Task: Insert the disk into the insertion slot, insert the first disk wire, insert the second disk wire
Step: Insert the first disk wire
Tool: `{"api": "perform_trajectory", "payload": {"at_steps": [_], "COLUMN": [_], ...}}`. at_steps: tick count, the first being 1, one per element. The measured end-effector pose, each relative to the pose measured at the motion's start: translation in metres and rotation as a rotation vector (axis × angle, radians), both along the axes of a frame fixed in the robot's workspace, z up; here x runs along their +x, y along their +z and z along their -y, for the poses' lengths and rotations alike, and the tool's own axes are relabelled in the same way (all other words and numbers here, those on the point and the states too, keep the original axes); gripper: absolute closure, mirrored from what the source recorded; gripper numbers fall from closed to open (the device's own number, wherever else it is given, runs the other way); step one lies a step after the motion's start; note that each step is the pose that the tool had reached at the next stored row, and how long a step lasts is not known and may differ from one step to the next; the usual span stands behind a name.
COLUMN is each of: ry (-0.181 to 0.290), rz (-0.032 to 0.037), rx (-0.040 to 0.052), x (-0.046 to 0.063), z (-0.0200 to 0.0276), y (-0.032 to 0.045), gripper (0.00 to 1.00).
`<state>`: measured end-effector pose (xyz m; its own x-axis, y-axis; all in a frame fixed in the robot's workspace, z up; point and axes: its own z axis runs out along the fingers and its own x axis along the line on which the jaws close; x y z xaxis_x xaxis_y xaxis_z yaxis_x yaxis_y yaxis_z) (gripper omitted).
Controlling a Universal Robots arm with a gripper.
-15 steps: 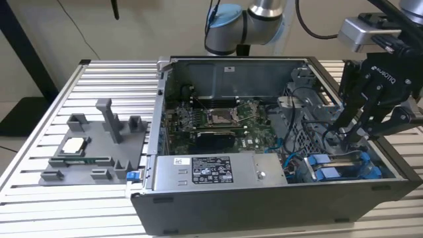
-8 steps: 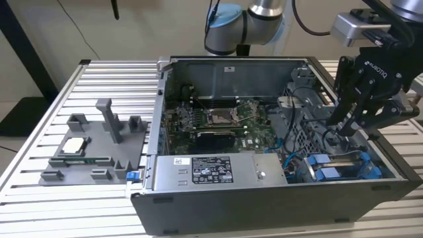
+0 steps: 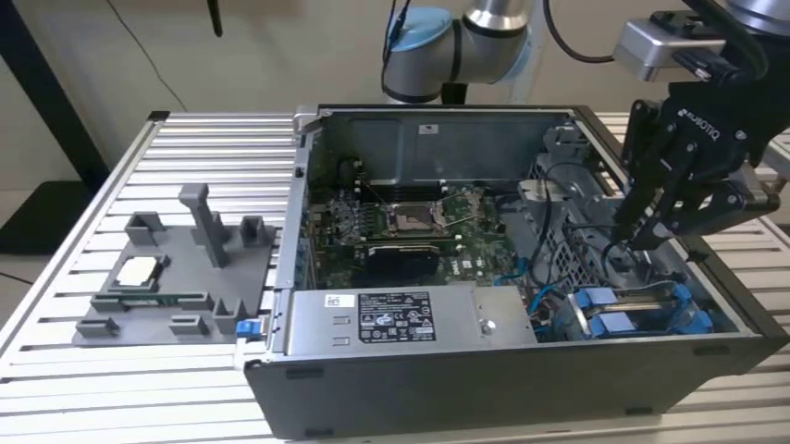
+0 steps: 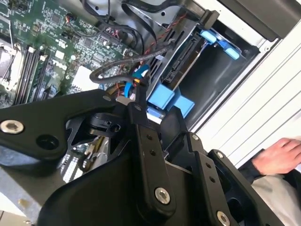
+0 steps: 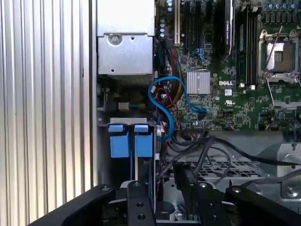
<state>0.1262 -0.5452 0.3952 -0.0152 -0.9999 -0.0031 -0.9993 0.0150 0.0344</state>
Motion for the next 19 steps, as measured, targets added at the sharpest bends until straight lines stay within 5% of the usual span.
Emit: {"api": "perform_trajectory", "payload": {"at_steps": [10,14,19], "ry": [0.038,0.046,0.047], "rz": [0.0171,0.0222,0.0290], "rx": [0.0142,0.0315,0.0438], "x": [-0.0044,-0.0045,-0.0045], "z": [-0.0028,-0.0028,-0.0028], "y": [-0.0064,-0.0083,-0.0101], "gripper": [0.60,0.60,0.75]}}
